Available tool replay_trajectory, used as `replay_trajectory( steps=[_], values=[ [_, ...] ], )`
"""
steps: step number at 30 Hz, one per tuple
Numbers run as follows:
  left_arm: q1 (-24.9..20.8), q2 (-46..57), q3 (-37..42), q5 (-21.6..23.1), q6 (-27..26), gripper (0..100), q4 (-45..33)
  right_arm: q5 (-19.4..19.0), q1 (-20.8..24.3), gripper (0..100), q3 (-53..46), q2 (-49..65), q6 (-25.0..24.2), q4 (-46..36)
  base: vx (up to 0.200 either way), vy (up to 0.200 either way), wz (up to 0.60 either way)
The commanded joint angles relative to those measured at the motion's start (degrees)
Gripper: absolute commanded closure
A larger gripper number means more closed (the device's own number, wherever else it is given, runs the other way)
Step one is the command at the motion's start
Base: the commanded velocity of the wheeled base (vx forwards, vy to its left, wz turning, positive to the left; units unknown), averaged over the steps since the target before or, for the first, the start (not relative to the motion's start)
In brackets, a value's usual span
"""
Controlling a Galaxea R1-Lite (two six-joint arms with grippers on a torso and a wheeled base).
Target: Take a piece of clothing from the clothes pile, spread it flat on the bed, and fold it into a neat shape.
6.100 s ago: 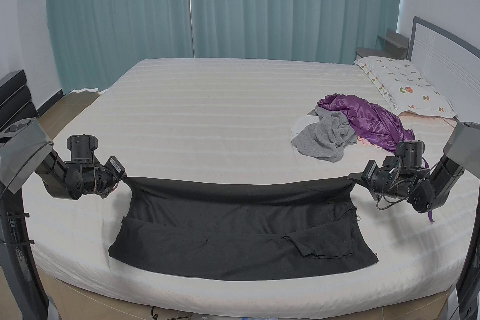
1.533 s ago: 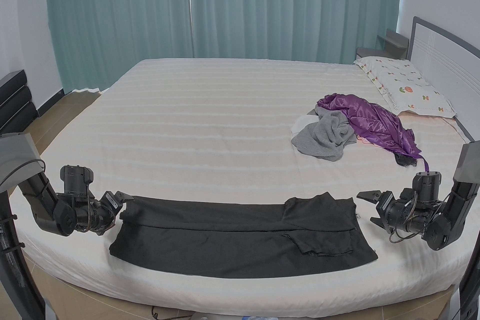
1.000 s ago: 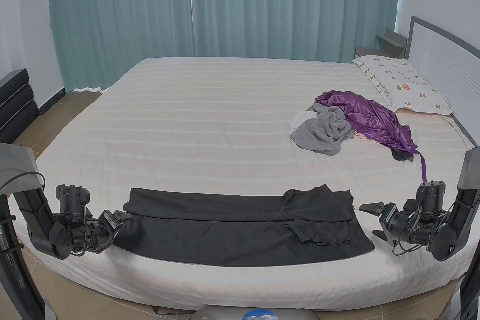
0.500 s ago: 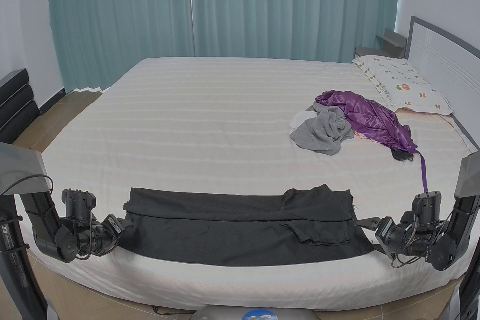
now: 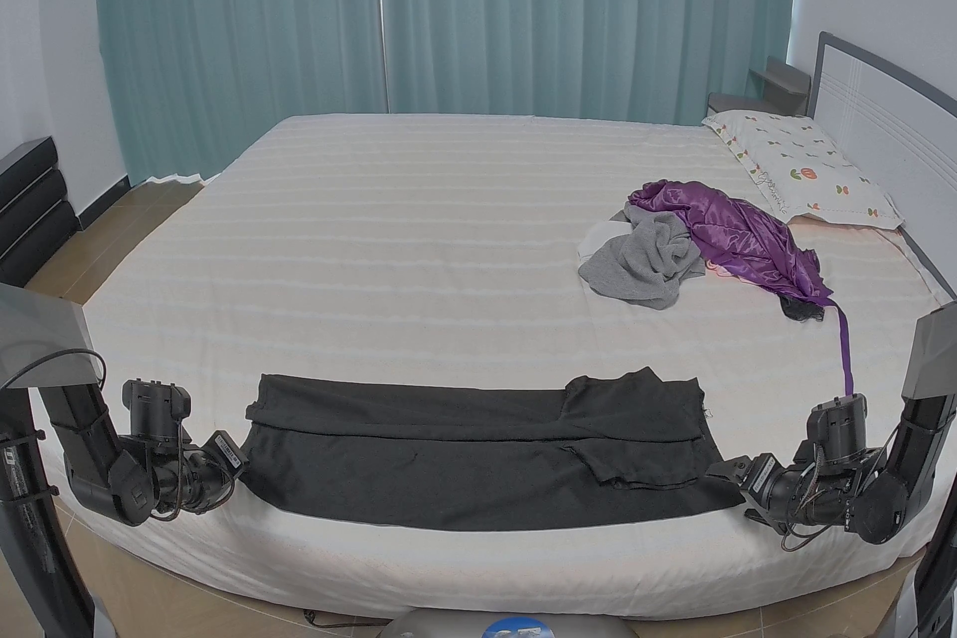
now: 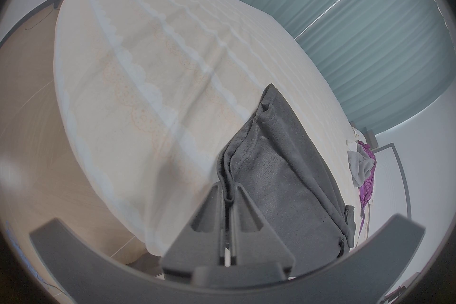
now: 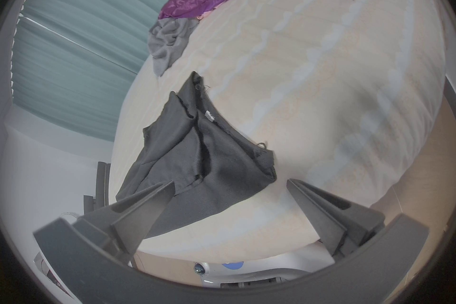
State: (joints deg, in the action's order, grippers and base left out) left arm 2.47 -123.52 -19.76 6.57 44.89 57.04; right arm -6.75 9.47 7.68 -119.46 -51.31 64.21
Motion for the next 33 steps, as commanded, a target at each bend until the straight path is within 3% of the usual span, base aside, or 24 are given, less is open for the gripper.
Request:
replay_trajectory(
  steps=[1,10,11,16,33],
  values=[
    [0.1,0.0,0.1,0.0,0.0,100,0.0,0.7,0.5,0,0.9,1.0,0.1,-1.9,0.0,0.0,0.0],
    [0.0,0.1,0.2,0.0,0.0,100,0.0,0.5,0.4,0,2.6,-2.4,-0.2,-1.2,0.0,0.0,0.0],
    [0.0,0.1,0.2,0.0,0.0,100,0.0,0.5,0.5,100,3.0,-4.0,-0.3,-0.7,0.0,0.0,0.0],
    [0.2,0.1,0.2,-0.2,-0.1,100,-0.2,0.6,0.5,100,2.6,-5.9,-0.2,2.7,0.0,0.0,0.0],
    [1.5,4.1,0.2,-1.3,-1.7,100,-0.7,0.7,-0.6,100,-0.1,3.2,0.2,1.6,0.0,0.0,0.0]
  ],
)
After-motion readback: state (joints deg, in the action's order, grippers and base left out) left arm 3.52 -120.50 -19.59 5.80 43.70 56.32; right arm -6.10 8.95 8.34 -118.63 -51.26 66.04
